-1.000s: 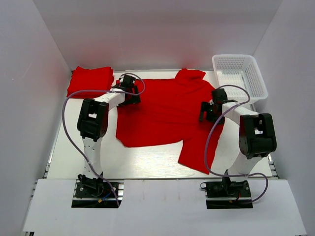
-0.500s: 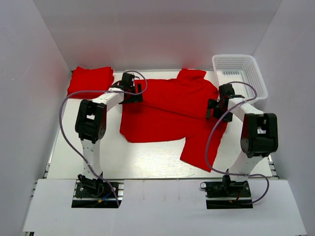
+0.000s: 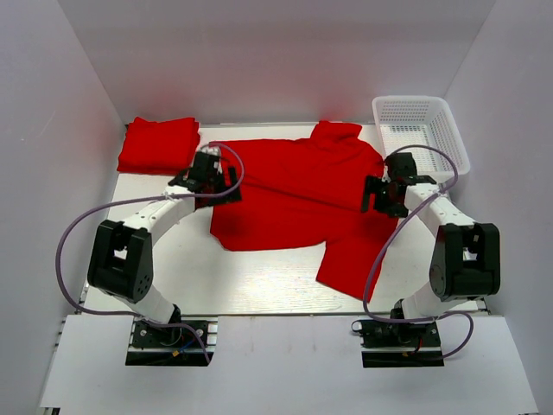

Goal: Fold and stack the t-shirts
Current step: Flatten out the tshirt

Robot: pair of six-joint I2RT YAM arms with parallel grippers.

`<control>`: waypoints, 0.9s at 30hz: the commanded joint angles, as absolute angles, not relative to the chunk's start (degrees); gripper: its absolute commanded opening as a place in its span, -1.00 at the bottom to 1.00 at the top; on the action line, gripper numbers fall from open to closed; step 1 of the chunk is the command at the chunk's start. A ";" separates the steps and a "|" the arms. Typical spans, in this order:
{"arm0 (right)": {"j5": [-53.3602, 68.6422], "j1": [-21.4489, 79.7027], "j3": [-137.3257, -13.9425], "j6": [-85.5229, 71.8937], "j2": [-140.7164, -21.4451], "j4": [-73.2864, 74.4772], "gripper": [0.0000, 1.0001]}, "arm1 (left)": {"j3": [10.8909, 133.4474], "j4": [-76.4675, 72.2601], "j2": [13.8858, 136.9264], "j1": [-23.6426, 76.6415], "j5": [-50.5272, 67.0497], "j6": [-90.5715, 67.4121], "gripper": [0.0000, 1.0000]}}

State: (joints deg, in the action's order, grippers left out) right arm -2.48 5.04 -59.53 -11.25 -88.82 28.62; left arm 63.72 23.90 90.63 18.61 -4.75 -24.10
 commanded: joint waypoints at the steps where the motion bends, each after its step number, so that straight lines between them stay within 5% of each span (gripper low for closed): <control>1: -0.62 5.54 -58.80 -12.30 -87.72 27.33 0.80 | 57.68 21.45 89.38 19.34 4.82 -26.71 1.00; 11: 3.69 8.17 -55.46 -13.18 -89.64 24.17 0.80 | 47.29 18.81 88.86 21.97 5.45 -31.54 1.00; 27: 7.65 15.02 -47.29 -15.29 -87.98 24.96 0.80 | 36.91 39.20 70.76 22.59 -7.28 -42.01 1.00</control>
